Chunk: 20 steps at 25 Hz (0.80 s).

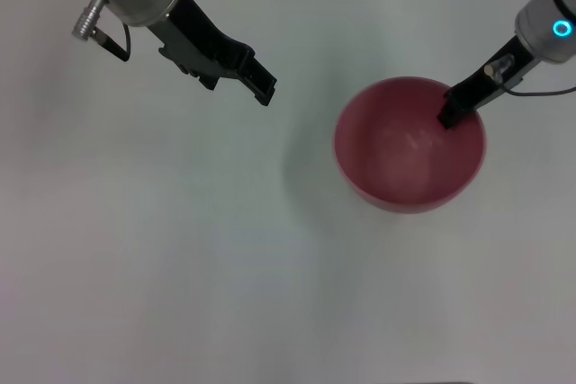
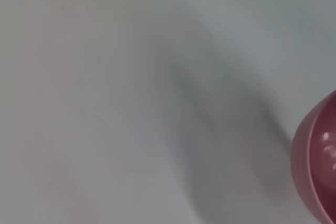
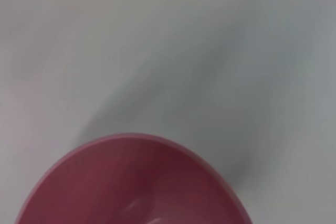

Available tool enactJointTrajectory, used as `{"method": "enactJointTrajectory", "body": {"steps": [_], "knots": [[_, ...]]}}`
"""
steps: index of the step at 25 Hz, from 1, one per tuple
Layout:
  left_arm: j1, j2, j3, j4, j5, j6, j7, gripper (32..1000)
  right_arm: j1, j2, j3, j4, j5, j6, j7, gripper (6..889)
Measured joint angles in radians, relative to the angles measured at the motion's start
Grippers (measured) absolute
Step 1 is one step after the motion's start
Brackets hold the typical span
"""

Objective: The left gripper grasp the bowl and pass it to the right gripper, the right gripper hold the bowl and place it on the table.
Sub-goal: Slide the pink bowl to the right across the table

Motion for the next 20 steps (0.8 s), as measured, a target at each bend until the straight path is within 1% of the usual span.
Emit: {"method": "enactJointTrajectory", "body": {"steps": [6, 11, 17, 20], "knots": [[0.006, 0.0001, -0.002, 0.000, 0.000, -0.003, 0.004, 858, -0.038, -0.010, 0.000, -0.001, -0.001, 0.002, 0.000, 60], [0.006, 0.0001, -0.002, 0.000, 0.000, -0.004, 0.004, 858, -0.064, -0.016, -0.001, 0.013, -0.004, 0.038, 0.001, 60], [0.008, 0.0000, -0.002, 0.000, 0.000, -0.010, 0.004, 858, -0.075, -0.030, -0.001, 0.050, -0.003, 0.082, 0.004, 60], [0.008, 0.0001, -0.002, 0.000, 0.000, -0.010, 0.004, 858, -0.076, -0.031, -0.001, 0.071, -0.001, 0.109, 0.005, 60]]}}
